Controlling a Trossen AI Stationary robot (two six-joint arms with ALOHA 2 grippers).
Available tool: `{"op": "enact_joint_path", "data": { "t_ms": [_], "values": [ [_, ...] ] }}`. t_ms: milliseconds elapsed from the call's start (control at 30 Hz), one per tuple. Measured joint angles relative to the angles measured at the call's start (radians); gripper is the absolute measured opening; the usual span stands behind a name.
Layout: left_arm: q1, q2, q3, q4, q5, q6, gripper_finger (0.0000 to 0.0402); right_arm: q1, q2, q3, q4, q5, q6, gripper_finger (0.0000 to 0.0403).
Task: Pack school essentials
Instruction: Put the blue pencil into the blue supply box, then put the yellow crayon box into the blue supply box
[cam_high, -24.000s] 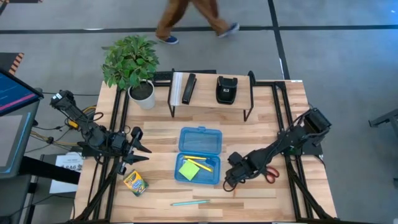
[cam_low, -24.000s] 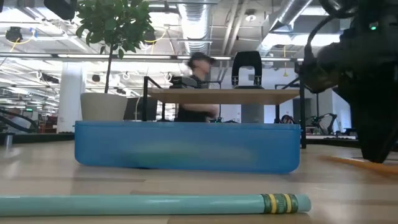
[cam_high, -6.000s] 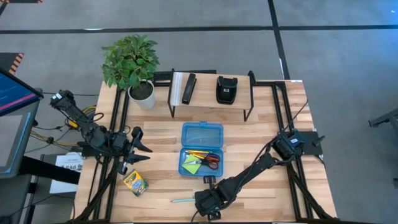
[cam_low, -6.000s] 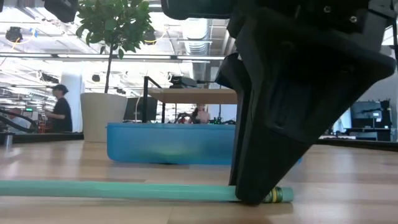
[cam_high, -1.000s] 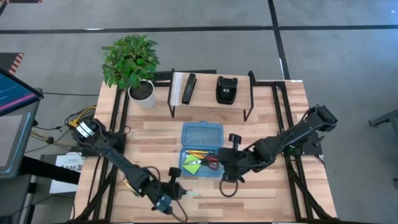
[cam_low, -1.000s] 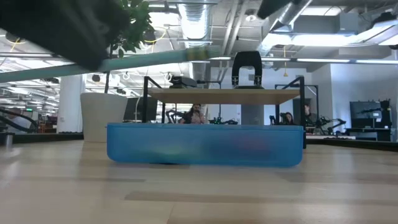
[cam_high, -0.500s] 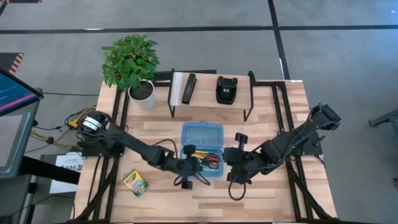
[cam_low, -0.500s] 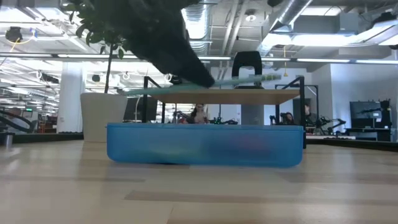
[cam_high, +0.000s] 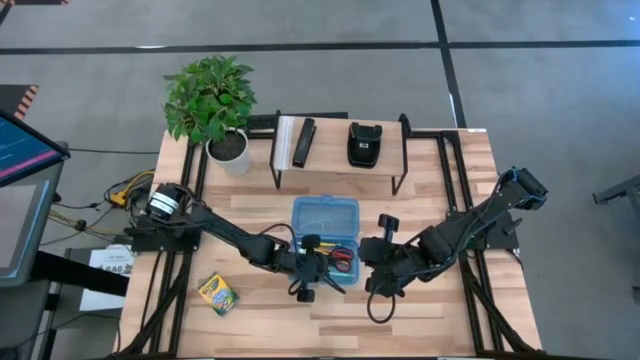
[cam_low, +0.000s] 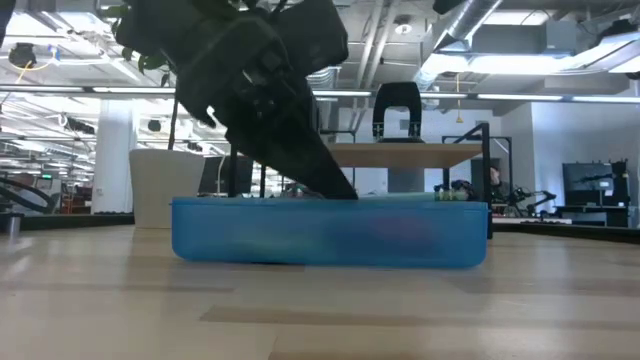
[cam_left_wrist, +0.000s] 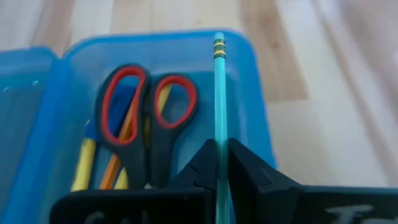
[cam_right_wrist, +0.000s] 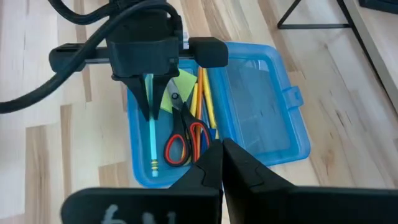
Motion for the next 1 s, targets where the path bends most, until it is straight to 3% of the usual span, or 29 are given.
{"op": "enact_joint_path", "data": {
  "t_ms": [133,467,600,733,800,1000],
  "values": [
    [0.004,-0.001,0.001,0.004,0.014,0.0,0.0027,0.0,0.0,0.0,0.002,0.0,0.0,0.0021],
    [0.004,-0.033,0.001,-0.048,0.036,0.009,0.0132,-0.005,0.0,0.0,0.003,0.0,0.0,0.0021],
    [-0.009,-0.136,0.001,-0.222,0.005,-0.01,0.0152,-0.005,0.0,0.0,0.002,-0.001,0.0,0.0021],
    [-0.101,-0.27,-0.047,-0.339,-0.186,-0.024,0.0153,-0.004,0.0,0.0,0.004,-0.002,0.001,0.0021],
    [-0.158,-0.347,-0.107,-0.351,-0.225,-0.061,0.0151,-0.002,0.0,0.0,0.009,-0.003,0.002,0.0021],
    [-0.326,-0.583,-0.307,-0.367,-0.26,-0.39,0.0151,-0.004,0.0,0.0,0.016,-0.002,0.001,0.0021]
  ]
}}
